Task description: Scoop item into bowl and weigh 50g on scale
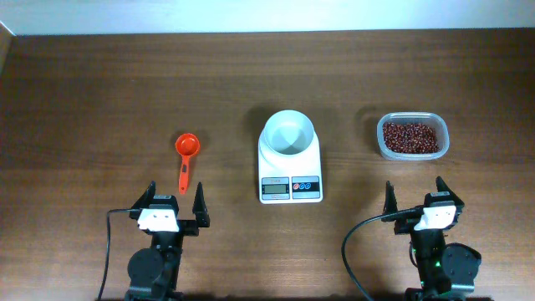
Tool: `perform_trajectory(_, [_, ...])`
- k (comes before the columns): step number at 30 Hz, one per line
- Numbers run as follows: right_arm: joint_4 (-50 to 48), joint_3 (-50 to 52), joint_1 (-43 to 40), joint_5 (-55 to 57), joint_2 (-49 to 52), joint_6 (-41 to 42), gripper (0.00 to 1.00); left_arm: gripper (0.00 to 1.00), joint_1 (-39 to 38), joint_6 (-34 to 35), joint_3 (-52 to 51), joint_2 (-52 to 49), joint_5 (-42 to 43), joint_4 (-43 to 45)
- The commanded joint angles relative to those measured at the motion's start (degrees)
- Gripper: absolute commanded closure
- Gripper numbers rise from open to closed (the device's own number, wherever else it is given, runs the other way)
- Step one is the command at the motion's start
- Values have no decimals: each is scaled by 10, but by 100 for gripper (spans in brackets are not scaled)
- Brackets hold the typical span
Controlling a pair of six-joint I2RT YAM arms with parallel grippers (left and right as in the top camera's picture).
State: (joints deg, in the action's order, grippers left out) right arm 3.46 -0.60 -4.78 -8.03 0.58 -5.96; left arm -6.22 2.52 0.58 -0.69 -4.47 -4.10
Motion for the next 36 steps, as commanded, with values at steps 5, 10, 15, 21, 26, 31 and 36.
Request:
perform_trajectory(5, [2, 3, 3, -18, -2, 5, 1, 1, 4, -13, 0, 3, 7, -3])
perform_trajectory(10, [24, -20, 3, -23, -2, 5, 1, 1, 4, -13, 19, 3, 68, -35])
perform_trajectory(15, [97, -152, 3, -24, 27, 36, 1, 1, 4, -13, 177, -38, 93, -210])
perform_trajectory(21, [201, -394, 3, -56, 217, 39, 1, 1, 4, -19, 481, -289, 143, -379])
perform_trajectory(26, [433, -647, 3, -55, 405, 21, 1, 1, 4, -57, 747, -545, 172, -575])
perform_trajectory(31, [603, -835, 3, -55, 582, 16, 1, 1, 4, -56, 918, -753, 183, -699])
perform_trajectory(36, [609, -844, 3, -101, 676, 24, 1, 100, 4, -56, 918, -825, 184, -717])
